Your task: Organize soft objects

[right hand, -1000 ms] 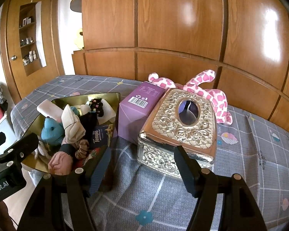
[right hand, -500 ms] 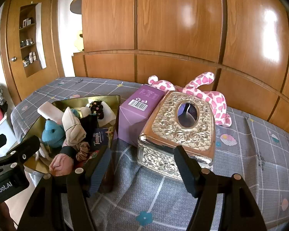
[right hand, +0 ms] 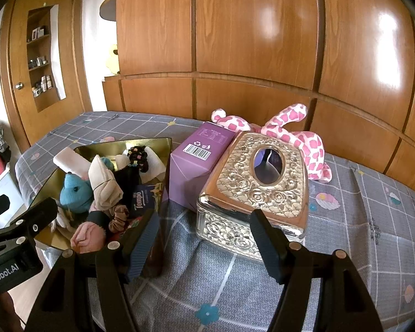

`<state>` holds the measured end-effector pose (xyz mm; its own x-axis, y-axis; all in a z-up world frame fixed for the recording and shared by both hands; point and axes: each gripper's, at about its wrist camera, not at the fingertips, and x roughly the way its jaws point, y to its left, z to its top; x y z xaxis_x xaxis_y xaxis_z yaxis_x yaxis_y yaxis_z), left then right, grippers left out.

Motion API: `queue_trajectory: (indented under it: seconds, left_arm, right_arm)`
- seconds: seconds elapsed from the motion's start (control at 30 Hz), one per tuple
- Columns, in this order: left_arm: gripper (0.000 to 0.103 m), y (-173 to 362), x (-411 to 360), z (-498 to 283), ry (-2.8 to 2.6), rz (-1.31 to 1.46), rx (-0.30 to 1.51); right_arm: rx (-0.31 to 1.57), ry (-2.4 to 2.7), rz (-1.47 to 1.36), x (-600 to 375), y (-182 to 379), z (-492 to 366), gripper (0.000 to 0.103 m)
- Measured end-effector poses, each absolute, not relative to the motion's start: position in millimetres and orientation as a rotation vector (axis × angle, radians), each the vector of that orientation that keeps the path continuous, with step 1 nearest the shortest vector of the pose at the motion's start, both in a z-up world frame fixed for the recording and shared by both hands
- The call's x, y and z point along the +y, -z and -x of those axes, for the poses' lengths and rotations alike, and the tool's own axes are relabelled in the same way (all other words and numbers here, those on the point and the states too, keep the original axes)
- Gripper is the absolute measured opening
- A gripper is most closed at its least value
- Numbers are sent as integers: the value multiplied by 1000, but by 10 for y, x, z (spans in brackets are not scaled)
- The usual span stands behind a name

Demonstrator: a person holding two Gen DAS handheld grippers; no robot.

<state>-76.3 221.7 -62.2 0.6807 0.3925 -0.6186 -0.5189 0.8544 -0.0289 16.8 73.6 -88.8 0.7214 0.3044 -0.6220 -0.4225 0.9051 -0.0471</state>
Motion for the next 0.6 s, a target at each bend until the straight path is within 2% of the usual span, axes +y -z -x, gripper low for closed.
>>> queue_trajectory:
  seconds: [0.6]
  left_arm:
    - [103,632,2197,762,-514,207,646]
  right_arm:
    - [651,-402,189,723,889,-169,69]
